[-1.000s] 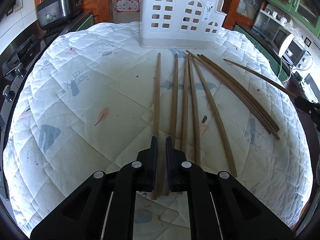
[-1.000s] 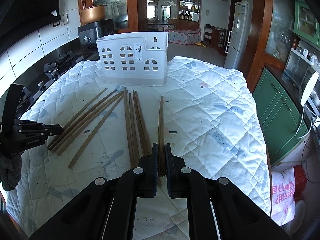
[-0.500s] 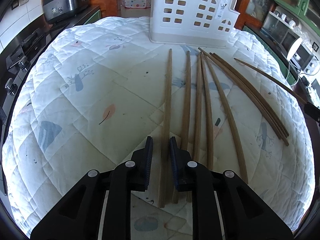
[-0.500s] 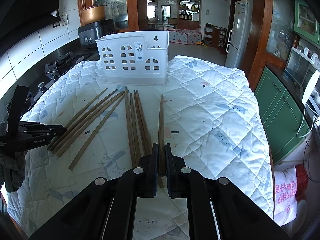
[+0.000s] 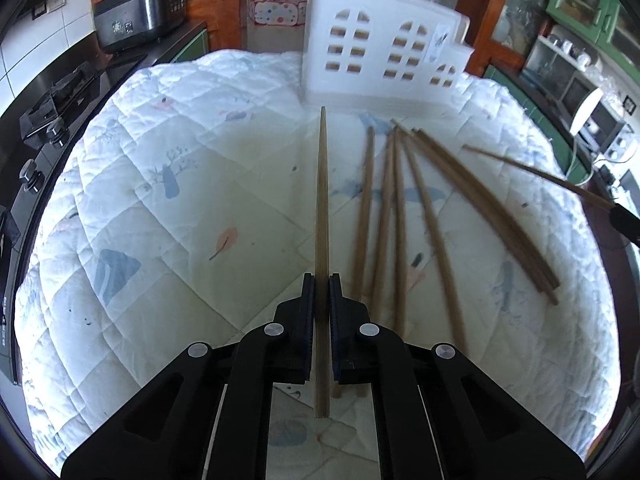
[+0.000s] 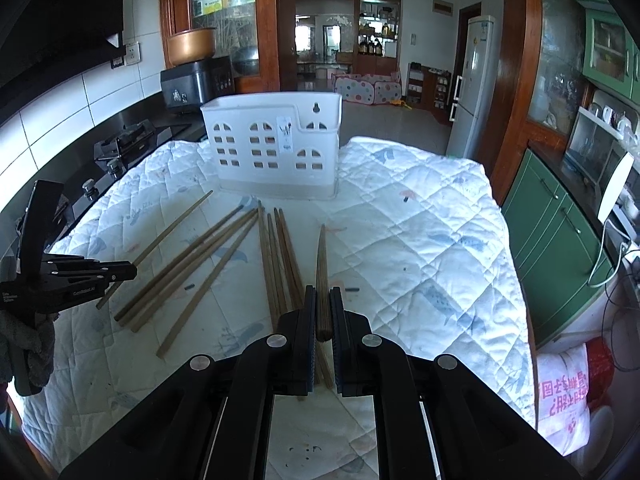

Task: Organize utensils
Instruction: 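Close the left gripper on a chopstick while the right gripper closes on another, then lift the held chopsticks off the cloth with both grippers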

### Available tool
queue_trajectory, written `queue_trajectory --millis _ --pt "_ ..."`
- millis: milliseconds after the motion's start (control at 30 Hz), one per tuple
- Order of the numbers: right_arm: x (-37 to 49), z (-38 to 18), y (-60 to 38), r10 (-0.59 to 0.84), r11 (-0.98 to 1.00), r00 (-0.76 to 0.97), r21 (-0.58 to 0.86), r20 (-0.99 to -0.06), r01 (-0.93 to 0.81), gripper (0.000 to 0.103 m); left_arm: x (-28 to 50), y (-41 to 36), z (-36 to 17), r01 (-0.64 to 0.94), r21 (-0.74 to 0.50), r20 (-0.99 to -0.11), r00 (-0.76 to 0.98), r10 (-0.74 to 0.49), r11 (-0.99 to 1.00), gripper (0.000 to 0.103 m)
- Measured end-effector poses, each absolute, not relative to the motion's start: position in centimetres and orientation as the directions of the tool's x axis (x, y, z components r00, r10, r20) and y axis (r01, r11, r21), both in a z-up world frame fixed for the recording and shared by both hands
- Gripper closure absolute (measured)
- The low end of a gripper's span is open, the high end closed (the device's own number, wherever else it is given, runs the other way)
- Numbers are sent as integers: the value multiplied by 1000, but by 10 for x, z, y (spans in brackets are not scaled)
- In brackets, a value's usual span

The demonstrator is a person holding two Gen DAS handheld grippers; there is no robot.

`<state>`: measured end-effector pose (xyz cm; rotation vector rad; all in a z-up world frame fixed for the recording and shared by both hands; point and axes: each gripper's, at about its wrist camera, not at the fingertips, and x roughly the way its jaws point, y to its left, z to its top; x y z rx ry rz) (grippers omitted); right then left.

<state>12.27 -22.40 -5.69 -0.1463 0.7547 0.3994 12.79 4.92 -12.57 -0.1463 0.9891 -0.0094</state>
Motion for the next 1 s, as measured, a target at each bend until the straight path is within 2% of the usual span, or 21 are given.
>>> queue_trajectory --millis 133,367,700,1000 --pt "122 -44 -221 306 914 672 9 -675 -407 96 123 52 -107 -43 -163 -808 579 -108 986 97" --pt "124 -26 -219 327 911 684 27 -652 -411 96 119 50 -96 5 -171 -816 560 -144 985 97" --pt "123 -28 -217 327 910 677 28 -659 -413 96 120 56 -124 7 -113 -871 481 -102 994 97" --pt "123 -28 -217 327 910 677 27 -659 -413 96 119 64 -148 -24 -124 -878 468 -98 992 97"
